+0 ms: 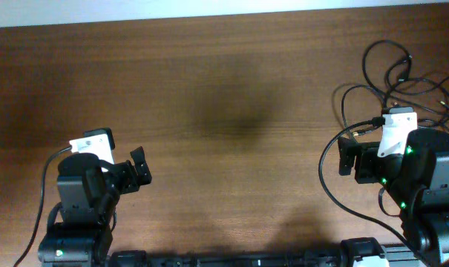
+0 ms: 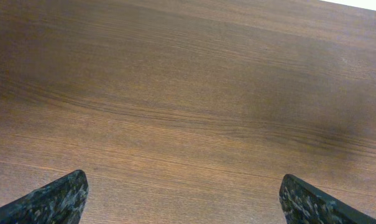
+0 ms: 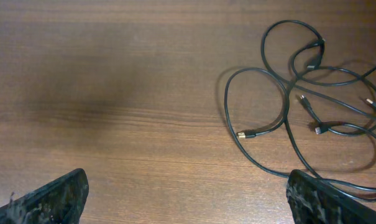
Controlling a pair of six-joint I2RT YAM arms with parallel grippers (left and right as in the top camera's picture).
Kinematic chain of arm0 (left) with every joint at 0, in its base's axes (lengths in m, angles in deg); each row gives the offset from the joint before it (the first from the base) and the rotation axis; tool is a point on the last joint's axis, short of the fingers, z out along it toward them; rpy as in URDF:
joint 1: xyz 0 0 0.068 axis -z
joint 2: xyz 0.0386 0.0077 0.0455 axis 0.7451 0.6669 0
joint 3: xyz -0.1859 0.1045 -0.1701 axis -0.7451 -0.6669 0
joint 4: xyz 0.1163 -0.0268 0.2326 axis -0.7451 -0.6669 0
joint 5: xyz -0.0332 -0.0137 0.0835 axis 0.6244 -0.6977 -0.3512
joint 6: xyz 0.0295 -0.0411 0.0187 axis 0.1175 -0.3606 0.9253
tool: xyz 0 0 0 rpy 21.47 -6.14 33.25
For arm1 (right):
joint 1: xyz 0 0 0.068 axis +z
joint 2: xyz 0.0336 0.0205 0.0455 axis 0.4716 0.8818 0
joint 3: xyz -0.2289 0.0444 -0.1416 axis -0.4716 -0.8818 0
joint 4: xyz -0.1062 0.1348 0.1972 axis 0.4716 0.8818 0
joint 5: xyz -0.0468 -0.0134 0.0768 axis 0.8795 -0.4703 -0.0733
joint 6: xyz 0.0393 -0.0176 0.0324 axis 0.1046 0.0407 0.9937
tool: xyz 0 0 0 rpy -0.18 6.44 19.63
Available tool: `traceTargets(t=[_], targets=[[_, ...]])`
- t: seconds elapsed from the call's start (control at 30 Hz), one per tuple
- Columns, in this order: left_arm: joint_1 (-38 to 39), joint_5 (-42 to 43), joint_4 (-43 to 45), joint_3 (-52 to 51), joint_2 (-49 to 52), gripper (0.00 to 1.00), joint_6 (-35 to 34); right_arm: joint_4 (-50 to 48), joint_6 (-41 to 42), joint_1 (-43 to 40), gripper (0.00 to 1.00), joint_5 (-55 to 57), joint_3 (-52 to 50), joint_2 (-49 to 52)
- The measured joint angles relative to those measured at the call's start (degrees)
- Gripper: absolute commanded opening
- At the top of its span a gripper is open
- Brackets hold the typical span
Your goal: Untangle cables
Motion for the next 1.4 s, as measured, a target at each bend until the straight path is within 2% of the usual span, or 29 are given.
traceTargets(t=[0.23,0.5,0.63,0.7,0.77,0.83,0.97,1.17,1.33,1.4], targets=[[0.0,0.0,0.02,-0.2,0.0,0.99,0.0,0.17,0.0,0.0,0.98,0.02,-0.04,3.34],[0.0,0.0,0.07,-0.2,0.0,0.99,0.0,0.17,0.04,0.0,0.99,0.17,-0.26,11.87],[0.0,0.0,0.07,-0.22,0.0,0.99,0.0,0.15,-0.04,0.0,0.98,0.17,-0.42,10.12],[0.0,0.0,0.11,-0.26,0.0,0.99,0.0,-0.87,-0.83,0.0,0.99,0.17,-1.09,5.49],[0.0,0.0,0.13,-0.31,0.0,0.99,0.0,-5.46,-1.57,-1.11,0.99,0.17,-4.66,-0.22],[0.0,0.2,0.15,-0.42,0.0,0.99,0.0,-14.47,-1.77,-3.58,0.99,-0.26,-13.07,-7.74],[0.0,0.39,0.13,-0.52,0.0,0.99,0.0,-36.39,-1.77,-5.49,0.99,-3.39,-32.7,-23.78],[0.0,0.42,0.2,-0.57,0.0,0.99,0.0,-68.24,-1.79,-5.53,0.98,-5.14,-54.03,-38.21],[0.0,0.42,0.17,-0.57,0.0,0.99,0.0,-73.07,-1.77,-5.53,0.98,-5.29,-60.89,-42.97],[0.0,0.42,0.15,-0.57,0.0,0.99,0.0,-72.02,-1.79,-5.53,0.98,-5.29,-62.51,-43.21]])
